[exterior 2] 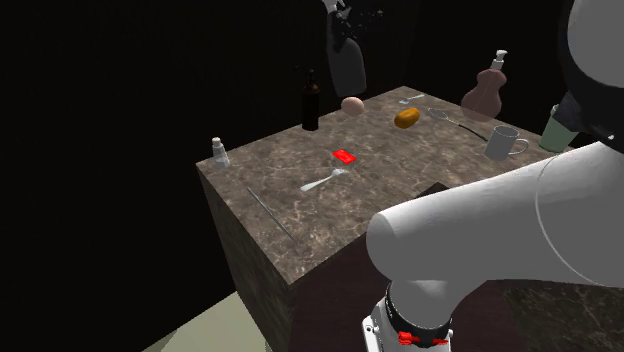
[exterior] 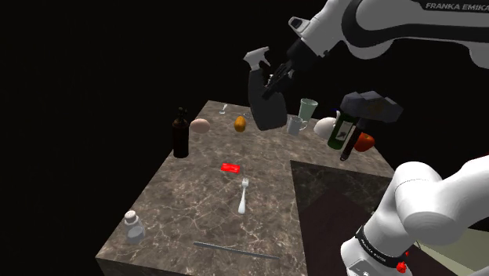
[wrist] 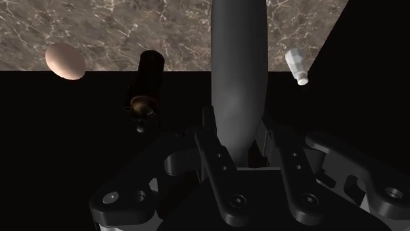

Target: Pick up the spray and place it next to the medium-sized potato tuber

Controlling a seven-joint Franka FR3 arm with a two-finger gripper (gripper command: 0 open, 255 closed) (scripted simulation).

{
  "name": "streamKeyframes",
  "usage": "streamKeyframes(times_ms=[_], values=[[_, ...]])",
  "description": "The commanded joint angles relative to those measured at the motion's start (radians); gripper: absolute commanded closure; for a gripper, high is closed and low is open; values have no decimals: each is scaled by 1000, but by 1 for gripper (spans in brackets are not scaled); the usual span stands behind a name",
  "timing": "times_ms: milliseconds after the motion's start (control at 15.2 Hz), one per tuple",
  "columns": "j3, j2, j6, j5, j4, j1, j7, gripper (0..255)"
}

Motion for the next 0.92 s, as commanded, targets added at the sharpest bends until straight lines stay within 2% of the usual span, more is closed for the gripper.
streamKeyframes(times_ms=[0,462,858], values=[[-47,41,1,-1,29,-6,-54,255],[-193,214,-29,24,191,-12,-219,255],[-314,392,-86,90,377,-15,-362,255]])
